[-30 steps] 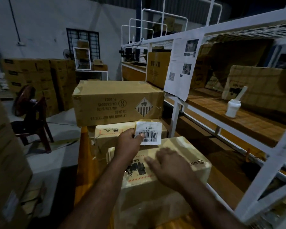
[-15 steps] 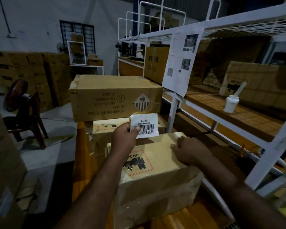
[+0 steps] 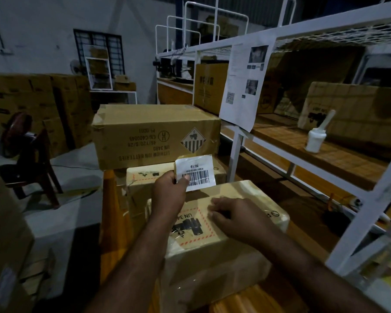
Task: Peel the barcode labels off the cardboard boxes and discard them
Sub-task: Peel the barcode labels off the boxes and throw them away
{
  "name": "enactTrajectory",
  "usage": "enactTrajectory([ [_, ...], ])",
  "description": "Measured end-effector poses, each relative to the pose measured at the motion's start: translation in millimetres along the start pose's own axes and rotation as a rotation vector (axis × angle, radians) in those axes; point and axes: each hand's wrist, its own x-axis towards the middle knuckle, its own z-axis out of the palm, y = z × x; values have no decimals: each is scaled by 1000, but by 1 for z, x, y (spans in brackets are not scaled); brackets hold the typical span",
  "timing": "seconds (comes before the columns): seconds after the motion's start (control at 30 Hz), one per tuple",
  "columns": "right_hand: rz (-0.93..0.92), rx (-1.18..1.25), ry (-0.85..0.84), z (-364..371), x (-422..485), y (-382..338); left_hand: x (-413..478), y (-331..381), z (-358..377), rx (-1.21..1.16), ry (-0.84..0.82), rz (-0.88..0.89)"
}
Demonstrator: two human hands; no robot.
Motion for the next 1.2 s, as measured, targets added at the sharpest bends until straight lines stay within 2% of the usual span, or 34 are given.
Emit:
enactTrajectory([
  [0.13, 85, -5, -24, -5, 7, 7, 0, -1, -1, -15, -14, -8],
  [0.3, 98, -288, -42, 4, 24, -5, 1, -1, 4, 20, -27, 2],
  [0.47, 164, -356, -85, 25, 50, -13, 2, 2, 9, 47, -40, 14],
  [0.63, -73, -253, -133, 16, 3, -14, 5, 2, 7, 36, 21, -1],
  [0.77, 27, -198, -177, -16, -4, 15, 4, 3, 7, 24, -5, -1],
  [0.9, 88, -365, -163, -10, 37, 17, 2, 3, 4, -25, -8, -33],
  [1.03, -36, -342, -152, 16, 47, -9, 5, 5, 6, -38, 27, -58],
  [1.2, -198, -257, -208, 14, 7, -30, 7, 7, 9, -36, 100, -79],
])
